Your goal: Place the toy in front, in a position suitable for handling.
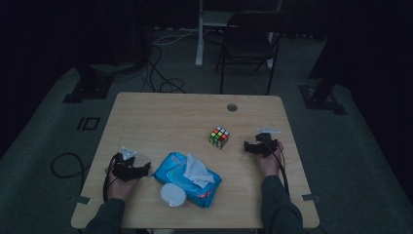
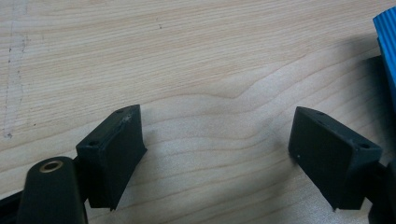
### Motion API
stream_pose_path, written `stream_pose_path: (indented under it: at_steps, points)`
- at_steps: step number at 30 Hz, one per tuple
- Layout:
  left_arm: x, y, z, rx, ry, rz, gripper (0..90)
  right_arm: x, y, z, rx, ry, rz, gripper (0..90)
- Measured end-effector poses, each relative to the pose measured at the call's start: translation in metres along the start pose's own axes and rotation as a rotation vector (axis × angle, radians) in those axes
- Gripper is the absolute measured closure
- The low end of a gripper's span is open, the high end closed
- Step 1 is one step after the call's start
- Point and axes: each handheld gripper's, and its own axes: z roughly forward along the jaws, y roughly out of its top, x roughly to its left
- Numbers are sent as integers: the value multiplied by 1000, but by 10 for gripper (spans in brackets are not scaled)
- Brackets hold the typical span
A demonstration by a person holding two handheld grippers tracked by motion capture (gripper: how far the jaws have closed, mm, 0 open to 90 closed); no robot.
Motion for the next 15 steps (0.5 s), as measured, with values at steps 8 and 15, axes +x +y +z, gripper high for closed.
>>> stream_pose_path:
  at_steps: [8, 15]
  points:
    - [-5, -2, -13, -17, 6, 7, 375, 0, -6, -7, -7, 16, -15, 146]
    - [-9, -2, -26, -51, -61, -7, 412, 0, -7, -8, -7, 17, -16, 149]
